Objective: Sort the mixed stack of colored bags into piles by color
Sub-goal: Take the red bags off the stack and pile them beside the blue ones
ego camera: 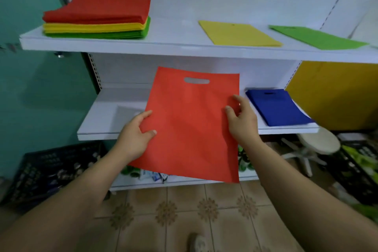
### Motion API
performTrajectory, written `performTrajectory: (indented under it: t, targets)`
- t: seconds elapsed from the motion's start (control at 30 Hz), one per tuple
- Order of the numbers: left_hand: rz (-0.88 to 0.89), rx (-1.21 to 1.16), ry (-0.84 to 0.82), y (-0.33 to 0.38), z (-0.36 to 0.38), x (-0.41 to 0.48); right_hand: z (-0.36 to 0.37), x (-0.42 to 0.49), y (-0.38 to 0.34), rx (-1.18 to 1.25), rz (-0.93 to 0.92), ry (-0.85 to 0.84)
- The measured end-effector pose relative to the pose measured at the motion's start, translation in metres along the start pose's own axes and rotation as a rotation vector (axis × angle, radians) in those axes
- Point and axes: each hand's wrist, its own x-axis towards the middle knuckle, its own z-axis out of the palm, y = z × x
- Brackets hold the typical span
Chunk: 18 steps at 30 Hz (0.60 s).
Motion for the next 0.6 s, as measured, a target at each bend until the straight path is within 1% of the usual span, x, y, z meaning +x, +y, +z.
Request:
performTrajectory:
  t: [0.17,0.3,0.43,0.6]
  targets:
    - [-0.017,0.079,-0.053,0.0,0.021,-0.003,-0.013,-0.006,0.022,-0.033,0.074,-0.038]
    - [-0.034,0.093,-0.078,0.001,0.043,0.01,-0.021,0.009,0.042,-0.034,0.137,-0.061]
    - [-0.064,0.122,-0.098,0.001,0.076,0.035,-0.029,0.042,0.067,-0.057,0.18,-0.075]
    - [-0.133,0.127,-0.089,0.004,0.13,0.076,-0.031,0.107,0.108,-0.088,0.135,-0.143]
